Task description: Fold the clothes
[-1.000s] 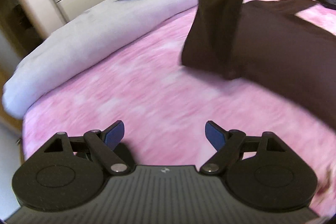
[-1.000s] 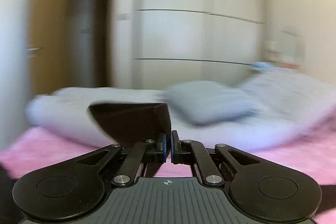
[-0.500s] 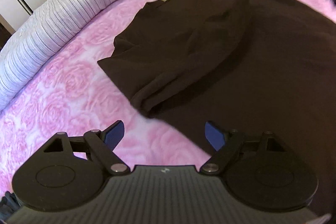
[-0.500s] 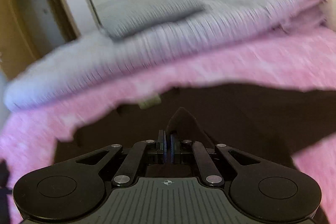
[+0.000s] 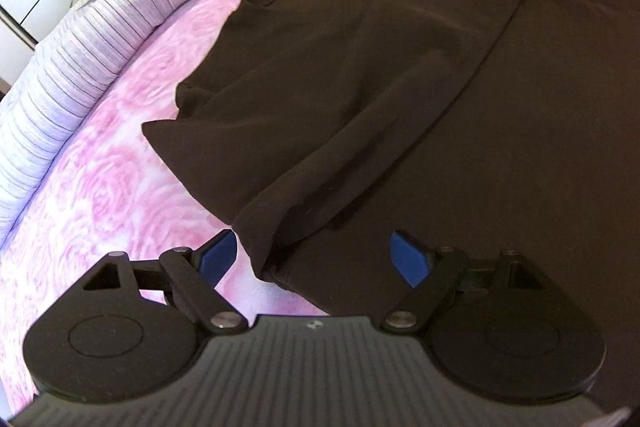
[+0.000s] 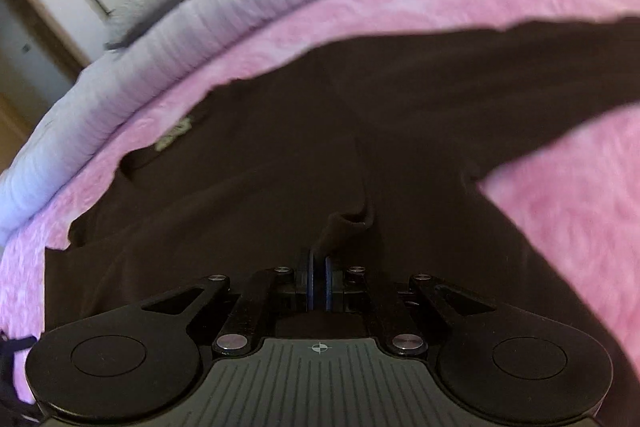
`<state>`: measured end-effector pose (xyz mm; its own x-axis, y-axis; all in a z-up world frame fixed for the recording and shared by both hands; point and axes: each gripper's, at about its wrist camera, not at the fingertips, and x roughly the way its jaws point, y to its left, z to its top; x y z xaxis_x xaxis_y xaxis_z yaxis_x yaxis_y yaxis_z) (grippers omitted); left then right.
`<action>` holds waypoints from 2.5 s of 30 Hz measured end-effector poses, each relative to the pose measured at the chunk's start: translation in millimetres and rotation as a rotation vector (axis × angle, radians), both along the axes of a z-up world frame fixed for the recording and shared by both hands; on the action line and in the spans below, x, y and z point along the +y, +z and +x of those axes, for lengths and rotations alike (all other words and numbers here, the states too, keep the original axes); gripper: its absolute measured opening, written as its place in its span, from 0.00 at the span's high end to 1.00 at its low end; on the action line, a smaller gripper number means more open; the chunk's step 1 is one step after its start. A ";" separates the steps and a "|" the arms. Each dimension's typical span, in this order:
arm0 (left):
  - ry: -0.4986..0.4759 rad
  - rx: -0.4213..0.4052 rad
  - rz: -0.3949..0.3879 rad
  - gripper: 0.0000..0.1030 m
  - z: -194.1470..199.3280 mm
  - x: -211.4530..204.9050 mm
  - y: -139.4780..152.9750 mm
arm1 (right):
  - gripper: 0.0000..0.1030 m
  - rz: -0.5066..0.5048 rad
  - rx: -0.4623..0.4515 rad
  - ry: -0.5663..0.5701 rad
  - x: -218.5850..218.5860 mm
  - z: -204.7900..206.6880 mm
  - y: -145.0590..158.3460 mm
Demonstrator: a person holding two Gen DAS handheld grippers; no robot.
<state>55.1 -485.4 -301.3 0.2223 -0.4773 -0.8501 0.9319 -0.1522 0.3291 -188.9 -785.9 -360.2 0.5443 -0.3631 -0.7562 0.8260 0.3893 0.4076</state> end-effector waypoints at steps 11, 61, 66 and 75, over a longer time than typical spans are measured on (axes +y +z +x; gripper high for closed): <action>0.078 0.099 -0.019 0.75 42.3 4.8 1.7 | 0.88 -0.094 0.147 0.088 49.6 27.1 48.2; 0.065 0.066 -0.180 0.82 13.3 9.4 -6.8 | 0.63 0.044 0.248 0.565 29.6 136.6 23.2; -0.005 0.019 -0.141 0.82 11.2 26.2 -0.3 | 0.56 0.172 0.162 0.211 9.0 36.9 8.0; -0.063 0.004 -0.189 0.80 -9.4 -7.7 20.7 | 0.52 0.324 -0.217 -0.308 -29.5 -16.1 -21.2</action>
